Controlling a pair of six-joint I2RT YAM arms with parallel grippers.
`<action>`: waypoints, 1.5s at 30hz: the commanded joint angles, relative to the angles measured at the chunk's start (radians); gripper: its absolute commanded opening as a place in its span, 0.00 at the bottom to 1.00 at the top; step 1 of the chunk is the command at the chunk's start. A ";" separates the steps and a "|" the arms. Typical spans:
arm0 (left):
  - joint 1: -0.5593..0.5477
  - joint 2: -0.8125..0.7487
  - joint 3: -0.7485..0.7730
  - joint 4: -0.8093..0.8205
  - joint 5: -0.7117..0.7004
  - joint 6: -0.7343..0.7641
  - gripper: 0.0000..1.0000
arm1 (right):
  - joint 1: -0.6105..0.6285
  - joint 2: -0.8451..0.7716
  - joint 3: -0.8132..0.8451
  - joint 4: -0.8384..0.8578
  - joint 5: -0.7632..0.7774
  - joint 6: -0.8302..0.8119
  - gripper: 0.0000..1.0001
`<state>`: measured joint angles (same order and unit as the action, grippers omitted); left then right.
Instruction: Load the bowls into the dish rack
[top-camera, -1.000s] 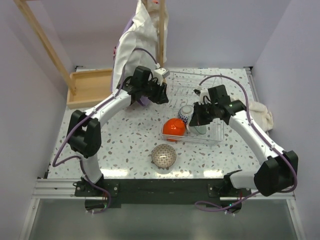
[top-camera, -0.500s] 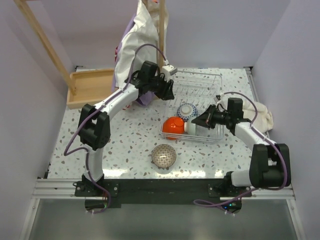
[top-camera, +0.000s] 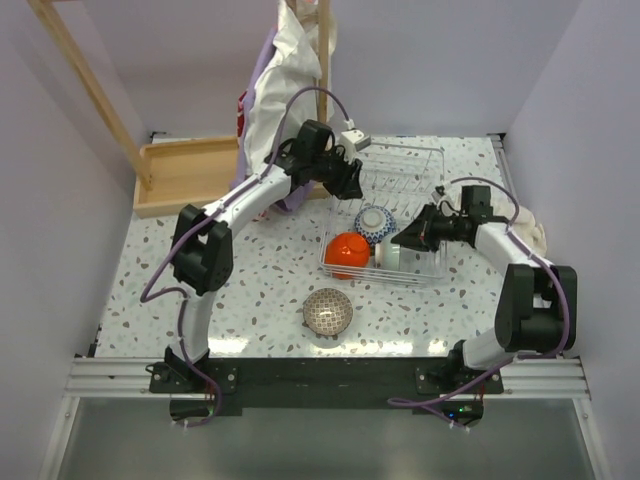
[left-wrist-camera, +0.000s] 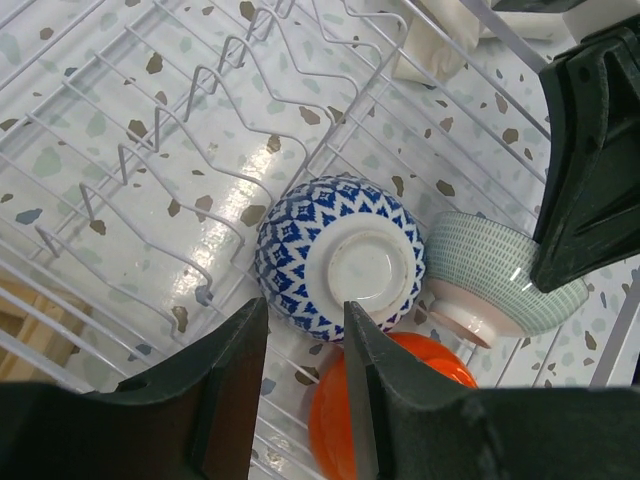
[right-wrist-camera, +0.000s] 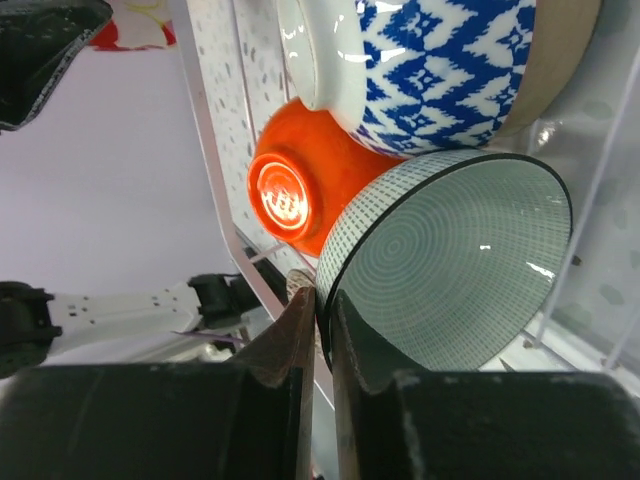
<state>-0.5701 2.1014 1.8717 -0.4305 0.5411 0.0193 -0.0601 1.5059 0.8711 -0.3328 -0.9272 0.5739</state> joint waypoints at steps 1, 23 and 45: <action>-0.002 -0.032 0.024 0.045 0.037 -0.005 0.41 | -0.018 -0.027 0.075 -0.270 0.218 -0.198 0.17; -0.053 -0.182 -0.150 0.108 0.065 0.089 0.41 | -0.014 -0.231 0.364 -0.623 0.690 -0.405 0.30; -0.165 -0.184 -0.128 -0.092 -0.207 0.260 0.53 | 0.390 -0.728 0.180 -0.637 0.442 -1.219 0.46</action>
<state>-0.7357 1.9083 1.6714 -0.4973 0.4129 0.2489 0.2985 0.7658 1.1069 -0.9867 -0.4431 -0.4156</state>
